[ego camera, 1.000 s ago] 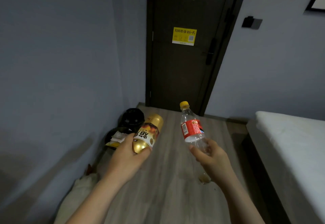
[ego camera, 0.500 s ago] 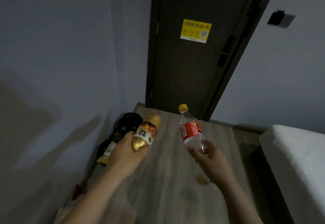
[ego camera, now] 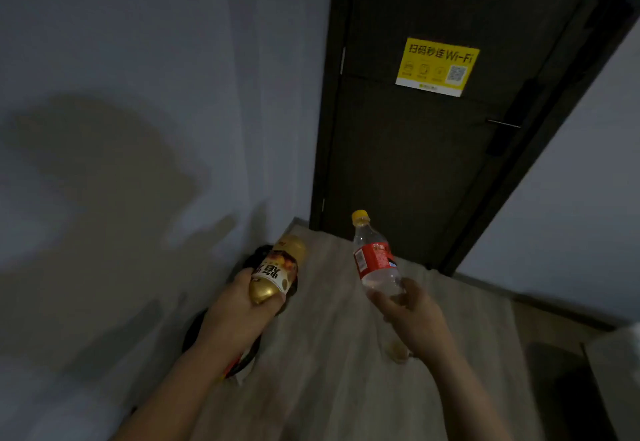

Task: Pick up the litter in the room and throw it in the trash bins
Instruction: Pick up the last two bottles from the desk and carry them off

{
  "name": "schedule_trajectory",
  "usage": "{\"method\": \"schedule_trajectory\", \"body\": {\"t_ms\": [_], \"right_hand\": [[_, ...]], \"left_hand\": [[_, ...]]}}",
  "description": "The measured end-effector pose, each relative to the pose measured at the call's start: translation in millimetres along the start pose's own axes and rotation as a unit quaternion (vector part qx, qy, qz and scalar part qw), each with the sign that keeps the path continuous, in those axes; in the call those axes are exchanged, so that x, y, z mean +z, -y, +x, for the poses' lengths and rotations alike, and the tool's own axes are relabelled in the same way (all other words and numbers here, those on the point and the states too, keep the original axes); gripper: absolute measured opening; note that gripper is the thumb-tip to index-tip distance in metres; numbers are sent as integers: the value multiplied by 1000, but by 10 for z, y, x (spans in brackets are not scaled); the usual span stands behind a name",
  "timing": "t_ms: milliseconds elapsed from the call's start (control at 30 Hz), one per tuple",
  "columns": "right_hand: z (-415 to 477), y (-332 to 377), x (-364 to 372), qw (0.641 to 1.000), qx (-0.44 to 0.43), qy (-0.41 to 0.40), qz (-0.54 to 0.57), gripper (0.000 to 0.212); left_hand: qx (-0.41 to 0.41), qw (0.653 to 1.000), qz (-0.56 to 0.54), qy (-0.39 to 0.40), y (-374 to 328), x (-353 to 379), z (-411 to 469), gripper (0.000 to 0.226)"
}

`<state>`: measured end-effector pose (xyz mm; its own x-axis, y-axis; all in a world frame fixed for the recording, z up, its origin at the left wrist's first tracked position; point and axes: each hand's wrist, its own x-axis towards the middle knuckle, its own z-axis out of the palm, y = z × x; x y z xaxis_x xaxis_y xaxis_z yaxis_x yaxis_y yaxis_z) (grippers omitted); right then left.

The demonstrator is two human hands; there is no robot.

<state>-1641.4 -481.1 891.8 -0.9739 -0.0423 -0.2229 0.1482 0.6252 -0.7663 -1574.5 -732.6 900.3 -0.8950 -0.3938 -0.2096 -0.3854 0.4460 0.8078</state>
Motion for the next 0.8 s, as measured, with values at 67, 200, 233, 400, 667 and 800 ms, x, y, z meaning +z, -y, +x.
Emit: {"method": "schedule_trajectory", "body": {"t_ms": [67,200,233,400,667,800], "right_hand": [[353,59,-65,1000,-4,11,2,74],[985,98,-54,998,-2,47,-29,77],[1110,103,-27,998,5,62,-32,77],[1763,183,153,991,33,117,-62,72],[2918,560,670,980,73,149,-106,74],[3421,755,929,972,100,169,-132,75]], "left_hand": [[-11,1000,-13,-10,-117,82,237,45],[-42,999,-11,-19,-218,204,657,39],[-53,998,-11,-21,-222,223,746,40],[-97,995,-3,-33,-171,265,1301,41],[-149,989,2,-8,63,229,2591,50],[-189,982,21,20,176,157,3209,41]]}}
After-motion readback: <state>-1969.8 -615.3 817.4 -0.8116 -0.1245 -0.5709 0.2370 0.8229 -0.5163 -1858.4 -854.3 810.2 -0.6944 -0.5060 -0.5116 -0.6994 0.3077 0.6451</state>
